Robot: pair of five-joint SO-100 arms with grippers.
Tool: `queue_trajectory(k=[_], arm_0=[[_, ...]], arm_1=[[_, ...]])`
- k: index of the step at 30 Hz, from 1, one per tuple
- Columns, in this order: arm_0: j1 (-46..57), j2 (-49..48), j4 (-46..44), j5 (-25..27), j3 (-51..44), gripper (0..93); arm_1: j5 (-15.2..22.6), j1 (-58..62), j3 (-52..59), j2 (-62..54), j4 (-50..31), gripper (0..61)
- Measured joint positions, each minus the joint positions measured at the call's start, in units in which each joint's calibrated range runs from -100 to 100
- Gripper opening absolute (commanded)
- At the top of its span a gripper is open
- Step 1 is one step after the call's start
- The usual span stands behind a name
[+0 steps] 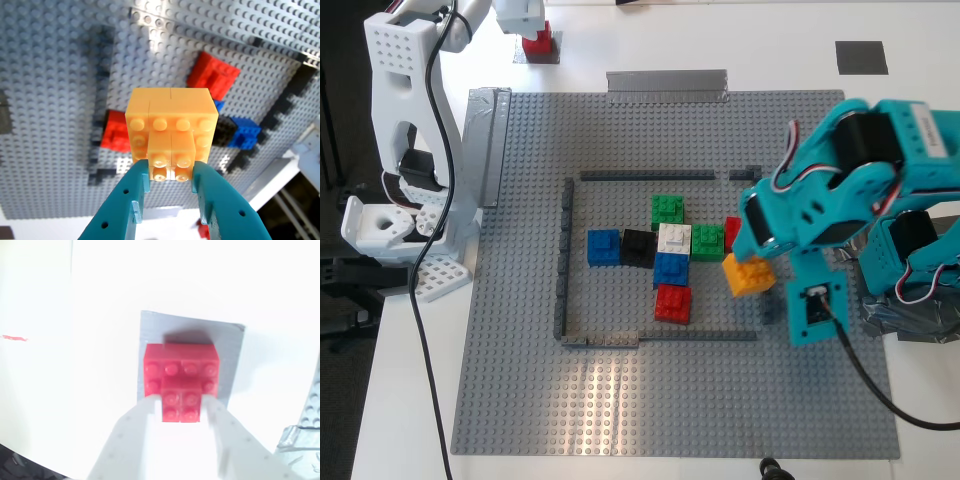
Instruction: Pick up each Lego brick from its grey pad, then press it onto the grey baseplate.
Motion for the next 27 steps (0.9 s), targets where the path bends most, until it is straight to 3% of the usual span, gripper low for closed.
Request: queue_trajectory(k=[12, 20, 23, 27], arm_0=[[2.89, 13.44, -9.91, -1.41, 0.0, 0.0], [7.47, 16.31, -9.65, -1.62, 0.0, 0.0], [7.7, 16.48, -8.17, -1.36, 0.0, 0.0], [7.77, 16.65, -7.48, -1.31, 0.0, 0.0]], arm_1=[[-1.12, 3.55, -0.97, -11.05, 11.1, 0.3], [-5.57, 10.09, -3.77, -19.43, 21.24, 0.3], [-8.26, 15.91, -1.93, -24.53, 23.41, 0.3], [-10.21, 24.09, 10.25, -35.32, 21.4, 0.2]])
